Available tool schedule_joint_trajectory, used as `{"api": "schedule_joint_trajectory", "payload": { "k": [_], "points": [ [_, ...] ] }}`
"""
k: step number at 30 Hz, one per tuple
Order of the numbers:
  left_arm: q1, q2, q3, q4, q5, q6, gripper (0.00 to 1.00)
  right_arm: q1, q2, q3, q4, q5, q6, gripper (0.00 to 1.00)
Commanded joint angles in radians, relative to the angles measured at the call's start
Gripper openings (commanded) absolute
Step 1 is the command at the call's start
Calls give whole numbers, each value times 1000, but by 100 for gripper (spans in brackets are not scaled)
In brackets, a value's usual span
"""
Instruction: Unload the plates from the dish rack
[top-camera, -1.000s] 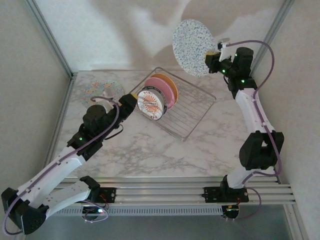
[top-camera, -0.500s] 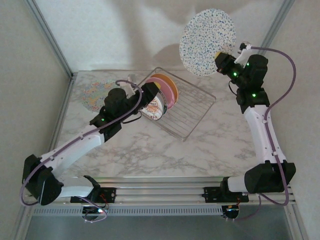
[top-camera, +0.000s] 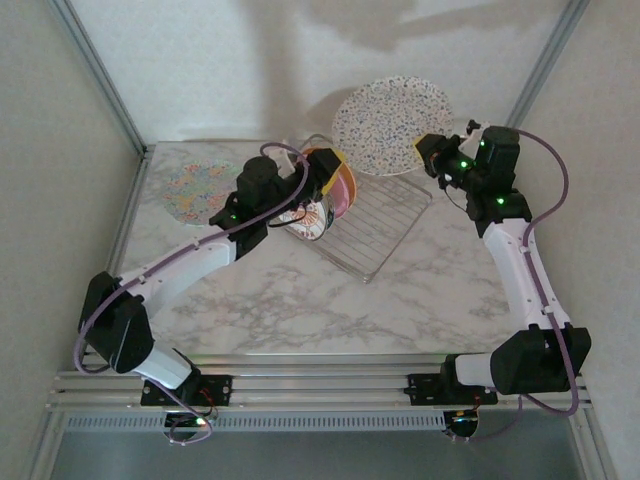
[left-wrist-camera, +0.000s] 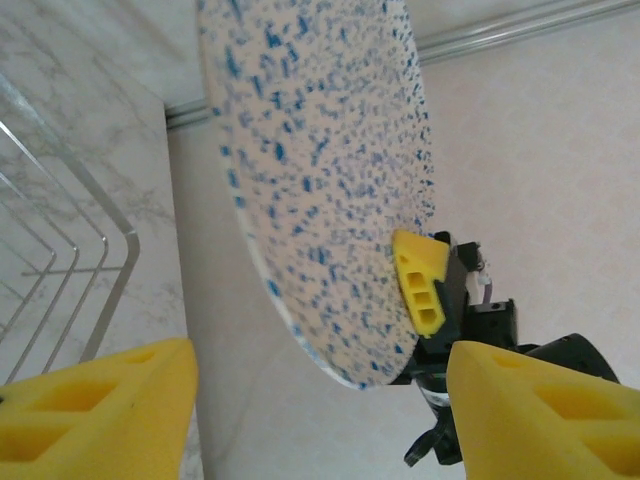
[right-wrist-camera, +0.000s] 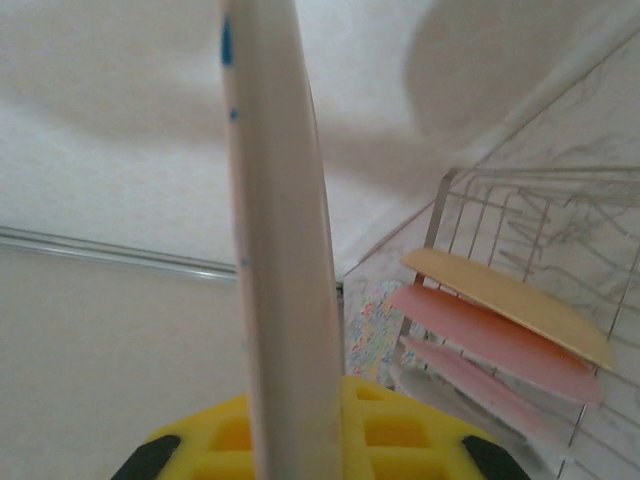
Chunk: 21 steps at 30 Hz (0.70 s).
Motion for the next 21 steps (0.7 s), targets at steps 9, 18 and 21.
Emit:
{"api": "schedule_joint_trajectory", "payload": {
  "k": [9, 18, 21],
  "points": [
    [-17, 68, 74, -52, 29, -30, 64, 39, 20, 61, -17, -151, 61, 0],
    [-21, 84, 83, -54, 21, -42, 27, 69, 16, 31, -27, -146, 56, 0],
    [-23, 82, 78, -53, 17, -47, 7, 72, 11, 27, -32, -143, 48, 0]
  ]
}}
